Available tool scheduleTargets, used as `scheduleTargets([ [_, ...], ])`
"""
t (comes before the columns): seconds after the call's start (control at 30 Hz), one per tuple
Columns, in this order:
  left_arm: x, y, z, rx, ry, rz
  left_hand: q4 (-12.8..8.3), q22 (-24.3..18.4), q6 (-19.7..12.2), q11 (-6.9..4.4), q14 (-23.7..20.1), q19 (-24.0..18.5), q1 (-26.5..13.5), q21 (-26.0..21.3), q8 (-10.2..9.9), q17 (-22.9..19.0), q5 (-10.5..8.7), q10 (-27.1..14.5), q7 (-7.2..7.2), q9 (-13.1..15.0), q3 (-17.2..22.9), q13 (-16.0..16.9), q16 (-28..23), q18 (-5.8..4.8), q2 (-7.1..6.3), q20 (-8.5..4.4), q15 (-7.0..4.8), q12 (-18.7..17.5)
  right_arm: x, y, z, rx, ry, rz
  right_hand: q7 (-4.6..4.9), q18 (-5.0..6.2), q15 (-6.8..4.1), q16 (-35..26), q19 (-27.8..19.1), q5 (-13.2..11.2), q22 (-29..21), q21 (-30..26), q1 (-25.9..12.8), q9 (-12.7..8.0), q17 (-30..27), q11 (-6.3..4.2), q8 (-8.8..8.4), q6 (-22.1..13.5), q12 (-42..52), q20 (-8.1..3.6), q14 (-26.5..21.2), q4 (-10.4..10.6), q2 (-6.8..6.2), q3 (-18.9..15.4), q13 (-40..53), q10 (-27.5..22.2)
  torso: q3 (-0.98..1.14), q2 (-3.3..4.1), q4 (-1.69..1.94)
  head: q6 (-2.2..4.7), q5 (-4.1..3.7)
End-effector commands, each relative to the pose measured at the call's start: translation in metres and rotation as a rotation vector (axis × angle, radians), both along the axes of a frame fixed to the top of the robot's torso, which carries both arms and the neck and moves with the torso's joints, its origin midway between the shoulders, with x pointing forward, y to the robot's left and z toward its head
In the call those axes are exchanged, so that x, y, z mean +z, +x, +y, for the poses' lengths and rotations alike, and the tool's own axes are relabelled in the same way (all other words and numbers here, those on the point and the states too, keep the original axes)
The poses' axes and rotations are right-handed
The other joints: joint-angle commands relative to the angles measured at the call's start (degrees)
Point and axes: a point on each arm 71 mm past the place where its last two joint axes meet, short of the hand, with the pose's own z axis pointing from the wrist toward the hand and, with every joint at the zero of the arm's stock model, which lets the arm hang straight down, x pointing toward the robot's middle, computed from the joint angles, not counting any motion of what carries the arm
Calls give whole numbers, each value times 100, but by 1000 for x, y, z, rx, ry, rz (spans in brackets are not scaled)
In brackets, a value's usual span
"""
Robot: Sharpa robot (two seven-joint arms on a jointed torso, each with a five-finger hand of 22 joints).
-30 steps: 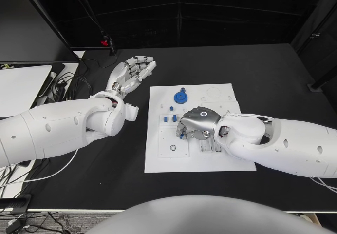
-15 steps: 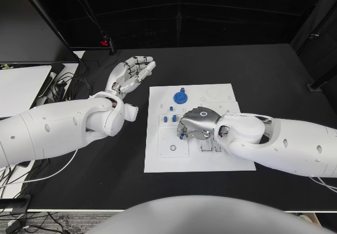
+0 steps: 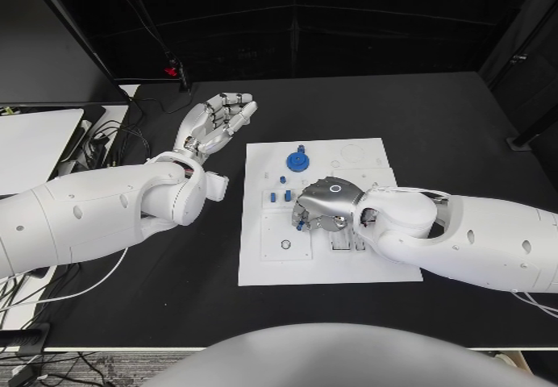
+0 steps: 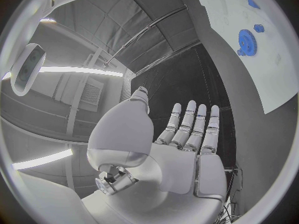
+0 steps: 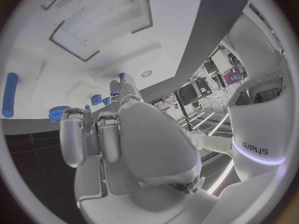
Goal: Assemble the parts on the task board
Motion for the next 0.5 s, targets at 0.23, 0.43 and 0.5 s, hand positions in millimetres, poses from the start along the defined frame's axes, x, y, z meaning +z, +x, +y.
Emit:
scheduleTargets([
  [0.23, 9, -3, -2, -29, -39, -118, -7, -9, -46, 0, -50, 32, -11, 34, 32, -16, 21, -54, 858, -11, -42, -11, 27, -64, 65, 1, -6, 34, -2, 1, 1, -8, -39, 9, 38, 79, 54, -82, 350, 22, 1326, -76, -180, -30, 1230, 60, -108, -107, -35, 51, 542, 42, -75, -15, -13, -160, 1, -1, 3, 0, -4],
  [0.43, 9, -3, -2, -29, -39, -117, -7, -6, -49, 0, -50, 34, -9, 34, 38, -22, 23, -56, 858, -13, -45, -13, 32, -64, 72, 1, -6, 41, -3, 1, 0, -13, -42, 14, 29, 94, 73, -118, 320, 22, 1303, -131, -300, -50, 1167, 82, -208, -237, -32, 74, 528, 42, -138, -65, -12, -278, -2, -1, 4, 0, -4],
  [0.5, 9, -3, -2, -29, -39, -117, -7, -6, -49, 0, -50, 34, -9, 34, 38, -22, 23, -56, 858, -13, -45, -13, 32, -64, 72, 1, -6, 41, -3, 1, 0, -13, -40, 14, 18, 95, 79, -123, 318, 21, 1301, -135, -338, -55, 1157, 92, -251, -300, -32, 80, 526, 42, -158, -80, -11, -321, -1, 0, 0, 0, -2],
])
